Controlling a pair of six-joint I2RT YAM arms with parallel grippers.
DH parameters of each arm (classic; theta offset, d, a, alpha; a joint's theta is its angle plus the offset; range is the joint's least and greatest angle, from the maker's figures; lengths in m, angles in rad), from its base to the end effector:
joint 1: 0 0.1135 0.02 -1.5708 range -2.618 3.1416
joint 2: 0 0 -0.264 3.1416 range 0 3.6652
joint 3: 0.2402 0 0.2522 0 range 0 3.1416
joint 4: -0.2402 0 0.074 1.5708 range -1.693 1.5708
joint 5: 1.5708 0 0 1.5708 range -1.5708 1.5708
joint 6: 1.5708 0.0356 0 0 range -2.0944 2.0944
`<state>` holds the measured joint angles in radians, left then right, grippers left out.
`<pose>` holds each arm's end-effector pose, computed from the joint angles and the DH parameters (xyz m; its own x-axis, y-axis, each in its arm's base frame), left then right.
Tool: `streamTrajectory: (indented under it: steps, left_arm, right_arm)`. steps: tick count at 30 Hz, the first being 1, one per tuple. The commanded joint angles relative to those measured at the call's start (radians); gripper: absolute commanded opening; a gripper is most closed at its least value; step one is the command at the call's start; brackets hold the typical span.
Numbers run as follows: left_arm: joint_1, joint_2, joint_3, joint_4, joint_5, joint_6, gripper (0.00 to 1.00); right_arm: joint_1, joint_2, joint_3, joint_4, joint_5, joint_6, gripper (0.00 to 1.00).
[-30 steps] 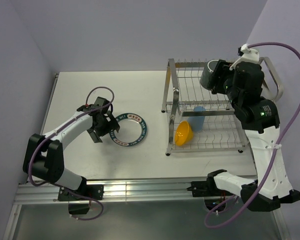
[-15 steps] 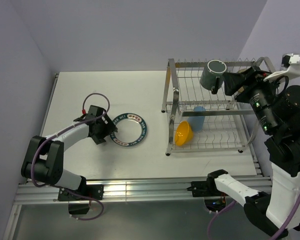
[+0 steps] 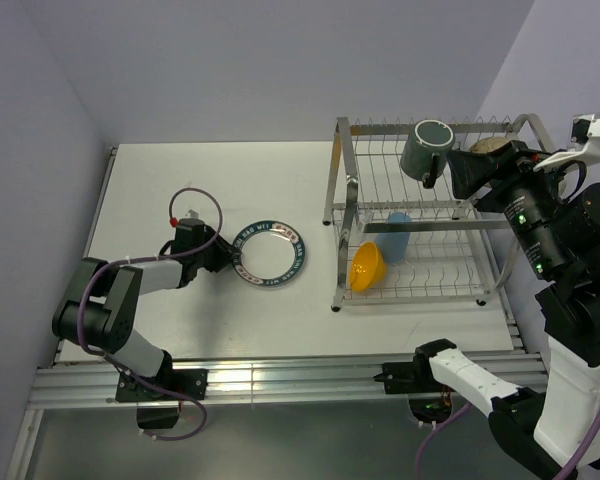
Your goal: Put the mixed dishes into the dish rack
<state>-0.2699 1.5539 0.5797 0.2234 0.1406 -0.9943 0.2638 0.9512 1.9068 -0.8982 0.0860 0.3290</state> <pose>0.2711 -0.0802 0.1340 -0.6625 -0.6780 -0.3184 -0.3535 0.6578 -0.6651 0.0668 0.0149 0.5694 -0.0048 0.3322 -0.9432 -0.1854 0.9266 0.3272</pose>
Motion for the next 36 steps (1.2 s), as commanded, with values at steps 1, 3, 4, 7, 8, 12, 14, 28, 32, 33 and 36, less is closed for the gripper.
streamTrajectory:
  steps: [1, 3, 4, 7, 8, 12, 14, 28, 32, 33, 36]
  left_arm:
    - [0.001, 0.072, -0.073, -0.029, -0.010, 0.013, 0.36]
    - [0.005, 0.074, -0.081, -0.009, -0.001, 0.014, 0.19]
    - [0.005, 0.072, -0.083, -0.004, -0.001, 0.023, 0.13]
    - [0.008, 0.057, -0.078, -0.019, -0.009, 0.045, 0.00]
    - [0.011, 0.043, -0.077, -0.025, -0.007, 0.051, 0.00]
    - [0.015, -0.060, -0.049, -0.122, -0.027, 0.086, 0.00]
    - [0.018, -0.173, -0.037, -0.220, -0.051, 0.086, 0.00]
    - [0.077, -0.610, 0.400, -0.785, -0.124, 0.091, 0.00]
    - [0.098, -0.649, 0.586, -0.851, -0.107, 0.089, 0.00]
    - [0.103, -0.653, 0.618, -0.857, -0.098, 0.089, 0.00]
    - [0.115, -0.678, 0.736, -0.854, -0.061, 0.082, 0.00]
  right_arm:
    - [-0.005, -0.008, 0.006, 0.022, -0.025, 0.008, 0.68]
    - [-0.005, -0.005, 0.012, 0.019, -0.037, 0.013, 0.66]
    - [-0.005, -0.003, 0.015, 0.016, -0.040, 0.015, 0.66]
    - [-0.005, 0.015, 0.040, -0.004, -0.048, 0.007, 0.65]
    - [-0.005, 0.020, 0.043, -0.010, -0.051, 0.007, 0.65]
    - [-0.005, 0.041, 0.072, -0.010, -0.097, 0.021, 0.64]
    - [-0.005, 0.060, 0.093, -0.019, -0.164, 0.027, 0.63]
    - [0.287, 0.310, 0.426, -0.076, -0.209, 0.102, 0.60]
    - [0.415, 0.414, 0.476, -0.061, -0.239, 0.162, 0.60]
    - [0.426, 0.413, 0.448, -0.029, -0.268, 0.177, 0.60]
    - [0.446, 0.383, 0.327, 0.106, -0.345, 0.243, 0.61]
